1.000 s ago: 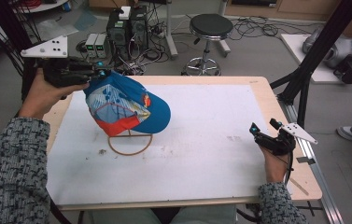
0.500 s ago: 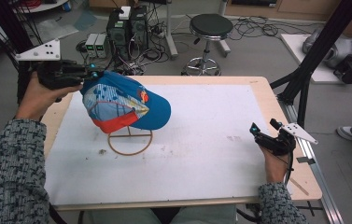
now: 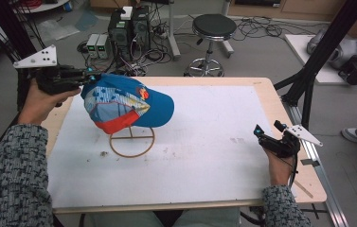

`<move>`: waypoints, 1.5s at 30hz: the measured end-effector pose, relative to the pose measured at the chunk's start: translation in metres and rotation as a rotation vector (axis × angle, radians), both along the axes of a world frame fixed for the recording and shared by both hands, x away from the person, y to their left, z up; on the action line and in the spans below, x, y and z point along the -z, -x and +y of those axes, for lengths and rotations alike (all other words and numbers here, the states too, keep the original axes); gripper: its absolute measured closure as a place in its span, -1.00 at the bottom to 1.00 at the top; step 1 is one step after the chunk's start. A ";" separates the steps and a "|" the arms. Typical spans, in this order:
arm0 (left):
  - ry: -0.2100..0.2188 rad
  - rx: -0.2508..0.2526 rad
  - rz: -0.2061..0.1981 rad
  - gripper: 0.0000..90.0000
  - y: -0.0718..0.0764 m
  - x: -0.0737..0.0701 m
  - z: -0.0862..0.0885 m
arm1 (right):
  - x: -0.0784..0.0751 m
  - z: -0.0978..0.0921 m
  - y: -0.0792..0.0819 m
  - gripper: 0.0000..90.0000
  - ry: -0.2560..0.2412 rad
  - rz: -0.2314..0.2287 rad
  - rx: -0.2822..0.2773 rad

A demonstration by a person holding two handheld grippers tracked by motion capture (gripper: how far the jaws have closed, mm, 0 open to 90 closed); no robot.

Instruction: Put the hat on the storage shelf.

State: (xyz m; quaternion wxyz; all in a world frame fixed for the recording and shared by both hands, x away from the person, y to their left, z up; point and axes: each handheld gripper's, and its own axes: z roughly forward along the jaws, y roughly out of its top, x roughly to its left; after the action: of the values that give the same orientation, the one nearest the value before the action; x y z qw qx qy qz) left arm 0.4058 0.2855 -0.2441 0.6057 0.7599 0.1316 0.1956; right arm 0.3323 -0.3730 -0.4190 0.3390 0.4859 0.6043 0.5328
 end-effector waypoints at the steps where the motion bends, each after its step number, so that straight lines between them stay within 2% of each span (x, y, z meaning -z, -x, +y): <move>1: 0.009 -0.002 0.003 0.95 0.000 0.001 0.000 | 0.000 0.000 0.000 -0.70 -0.003 0.002 0.000; 4: 0.009 0.000 0.008 0.95 0.001 0.007 0.001 | 0.000 0.000 0.000 -0.70 -0.005 0.004 0.001; 8: 0.035 0.001 0.013 0.95 0.000 0.013 0.003 | 0.000 0.000 0.000 -0.70 0.005 -0.001 -0.001; 19: 0.062 0.029 0.009 0.93 0.000 0.020 -0.001 | 0.000 0.000 0.000 -0.70 -0.001 0.002 0.000; 25: 0.057 0.020 0.007 0.76 0.001 0.020 -0.002 | 0.000 0.000 0.000 -0.70 -0.002 0.001 0.002; 27: 0.069 0.031 0.007 0.67 0.002 0.019 -0.002 | 0.000 -0.001 0.000 -0.70 0.002 0.001 0.003; 31: 0.080 0.021 0.004 0.63 0.004 0.017 0.001 | 0.000 0.000 0.000 -0.70 0.000 0.001 0.003; 37: 0.107 -0.015 -0.008 0.47 0.012 0.017 0.009 | 0.000 0.000 0.000 -0.70 0.002 -0.002 0.000; 43: 0.125 -0.103 -0.017 0.32 0.022 0.020 0.018 | -0.001 0.001 0.001 -0.70 0.002 -0.009 0.001; 45: 0.123 -0.148 -0.023 0.29 0.026 0.021 0.021 | -0.001 0.001 0.001 -0.70 0.000 -0.008 0.001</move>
State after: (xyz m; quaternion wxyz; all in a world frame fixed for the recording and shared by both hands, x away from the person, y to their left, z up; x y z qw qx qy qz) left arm 0.3796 0.3063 -0.2654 0.6367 0.7072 0.1922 0.2399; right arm 0.3313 -0.3723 -0.4182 0.3420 0.4839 0.6026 0.5345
